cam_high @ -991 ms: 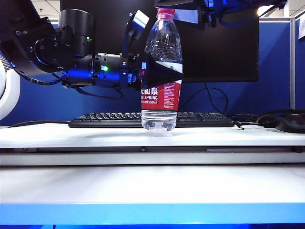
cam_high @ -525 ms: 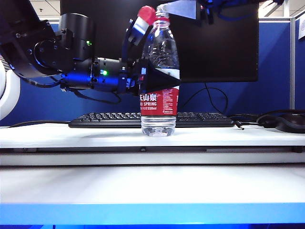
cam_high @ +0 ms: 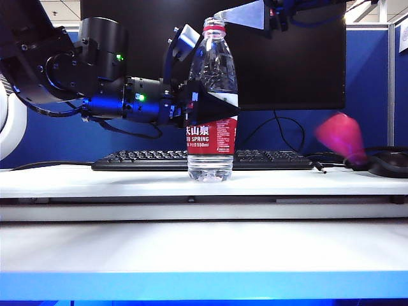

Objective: Unscrew the cap from the plastic bottle on the table.

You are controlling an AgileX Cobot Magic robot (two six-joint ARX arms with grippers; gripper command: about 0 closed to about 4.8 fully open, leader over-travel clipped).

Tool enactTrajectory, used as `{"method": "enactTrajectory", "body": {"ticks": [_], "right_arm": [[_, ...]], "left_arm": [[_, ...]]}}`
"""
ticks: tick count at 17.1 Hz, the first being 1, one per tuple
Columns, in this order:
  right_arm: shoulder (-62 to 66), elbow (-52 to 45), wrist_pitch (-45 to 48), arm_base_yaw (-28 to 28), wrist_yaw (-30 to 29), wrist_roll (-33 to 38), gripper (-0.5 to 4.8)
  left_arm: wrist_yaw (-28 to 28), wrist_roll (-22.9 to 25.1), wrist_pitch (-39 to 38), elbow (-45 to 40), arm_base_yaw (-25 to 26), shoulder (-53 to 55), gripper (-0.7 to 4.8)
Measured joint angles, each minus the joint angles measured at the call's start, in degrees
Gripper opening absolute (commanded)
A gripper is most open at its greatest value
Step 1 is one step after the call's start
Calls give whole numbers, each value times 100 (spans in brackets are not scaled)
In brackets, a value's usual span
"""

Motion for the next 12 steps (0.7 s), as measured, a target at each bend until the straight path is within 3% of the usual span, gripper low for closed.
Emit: {"method": "enactTrajectory", "body": {"ticks": [7,10,12], "right_arm": [[-455,0,-505,0,2236,-7,313],[-466,0,-1145,0,2728,-17,224],[-476,0,-1309,0,2855,-101,211]], "left_arm": [[-341,59,20,4,2,-4,208],[-358,59,20,4,2,-7,208],[-361,59,20,4,2,-4,208]]}}
